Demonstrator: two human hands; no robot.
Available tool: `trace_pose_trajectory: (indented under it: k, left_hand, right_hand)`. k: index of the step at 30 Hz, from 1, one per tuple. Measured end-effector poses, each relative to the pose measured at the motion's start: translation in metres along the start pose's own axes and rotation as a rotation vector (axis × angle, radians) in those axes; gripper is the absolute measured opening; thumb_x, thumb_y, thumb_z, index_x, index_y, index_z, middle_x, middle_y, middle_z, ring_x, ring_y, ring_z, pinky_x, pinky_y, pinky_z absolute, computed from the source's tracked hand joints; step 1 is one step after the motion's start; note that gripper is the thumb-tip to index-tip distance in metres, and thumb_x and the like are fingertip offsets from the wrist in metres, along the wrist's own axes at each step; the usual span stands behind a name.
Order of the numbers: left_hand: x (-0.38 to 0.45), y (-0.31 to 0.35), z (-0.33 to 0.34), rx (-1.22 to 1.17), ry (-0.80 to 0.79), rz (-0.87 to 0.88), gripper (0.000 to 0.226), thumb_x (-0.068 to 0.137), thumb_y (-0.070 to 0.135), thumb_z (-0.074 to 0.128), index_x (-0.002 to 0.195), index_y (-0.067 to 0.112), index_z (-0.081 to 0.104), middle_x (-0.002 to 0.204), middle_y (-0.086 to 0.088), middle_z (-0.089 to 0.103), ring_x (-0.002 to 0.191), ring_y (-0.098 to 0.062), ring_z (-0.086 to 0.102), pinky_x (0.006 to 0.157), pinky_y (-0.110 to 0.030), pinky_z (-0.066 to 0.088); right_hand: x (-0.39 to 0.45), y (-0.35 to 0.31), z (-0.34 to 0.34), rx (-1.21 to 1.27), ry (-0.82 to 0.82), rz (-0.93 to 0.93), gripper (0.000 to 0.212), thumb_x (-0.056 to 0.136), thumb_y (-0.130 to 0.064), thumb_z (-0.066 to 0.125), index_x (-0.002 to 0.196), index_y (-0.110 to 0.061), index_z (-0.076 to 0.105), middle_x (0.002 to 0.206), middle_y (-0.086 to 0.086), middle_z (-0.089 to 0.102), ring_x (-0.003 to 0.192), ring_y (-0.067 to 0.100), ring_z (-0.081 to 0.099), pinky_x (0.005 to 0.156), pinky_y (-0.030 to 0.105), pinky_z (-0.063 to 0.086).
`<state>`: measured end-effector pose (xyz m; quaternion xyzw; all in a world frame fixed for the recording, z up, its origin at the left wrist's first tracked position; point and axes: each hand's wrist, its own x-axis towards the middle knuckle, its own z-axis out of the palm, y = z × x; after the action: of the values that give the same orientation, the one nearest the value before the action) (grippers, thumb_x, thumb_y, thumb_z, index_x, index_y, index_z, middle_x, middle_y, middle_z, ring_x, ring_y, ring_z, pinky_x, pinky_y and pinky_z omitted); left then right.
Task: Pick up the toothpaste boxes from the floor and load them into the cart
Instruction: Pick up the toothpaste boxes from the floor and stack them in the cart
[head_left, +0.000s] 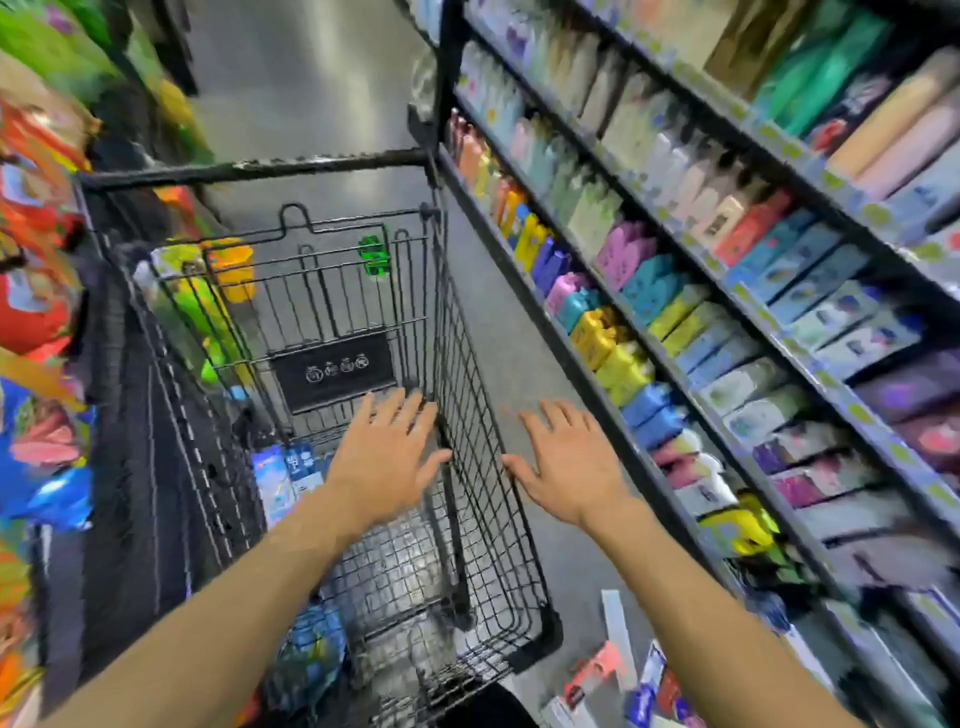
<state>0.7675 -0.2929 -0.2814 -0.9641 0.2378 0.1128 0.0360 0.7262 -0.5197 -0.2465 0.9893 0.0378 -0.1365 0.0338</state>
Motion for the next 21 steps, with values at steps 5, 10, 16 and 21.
trace_pose_trajectory:
  k: [5,10,16,21]
  left_hand:
    - [-0.030,0.080,-0.024,-0.001,0.148,0.270,0.086,0.094,0.065,-0.001,0.158,0.016,0.030,0.162,-0.010,0.032,0.150,-0.029,0.030,0.120,-0.052,0.026]
    - [-0.052,0.169,-0.038,-0.114,0.266,0.535,0.074,0.098,0.058,0.027,0.142,0.006,0.055,0.145,-0.019,0.055,0.129,-0.036,0.057,0.104,-0.055,0.045]
    - [-0.058,0.288,-0.046,-0.089,0.202,0.790,0.081,0.102,0.061,0.013,0.137,0.004,0.058,0.143,-0.021,0.056,0.126,-0.039,0.058,0.101,-0.056,0.048]
    - [-0.065,0.392,-0.037,-0.020,0.108,0.948,0.083,0.102,0.064,0.010,0.139,0.006,0.057,0.145,-0.019,0.054,0.126,-0.037,0.059,0.099,-0.056,0.050]
  right_hand:
    - [-0.136,0.048,-0.002,0.116,0.147,0.257,0.079,0.092,-0.069,0.024,0.144,-0.017,0.052,0.149,0.016,0.049,0.139,0.037,0.044,0.115,0.052,0.035]
    - [-0.266,0.084,0.025,0.155,0.215,0.536,0.072,0.093,-0.066,0.033,0.136,-0.015,0.060,0.142,0.018,0.056,0.131,0.037,0.053,0.107,0.049,0.044]
    - [-0.389,0.120,0.074,0.330,0.268,0.849,0.079,0.097,-0.071,0.024,0.139,-0.014,0.057,0.146,0.015,0.053,0.133,0.034,0.050,0.112,0.046,0.041]
    - [-0.474,0.139,0.117,0.424,0.273,1.097,0.079,0.095,-0.074,0.022,0.143,-0.020,0.053,0.148,0.013,0.051,0.135,0.035,0.048,0.113,0.045,0.039]
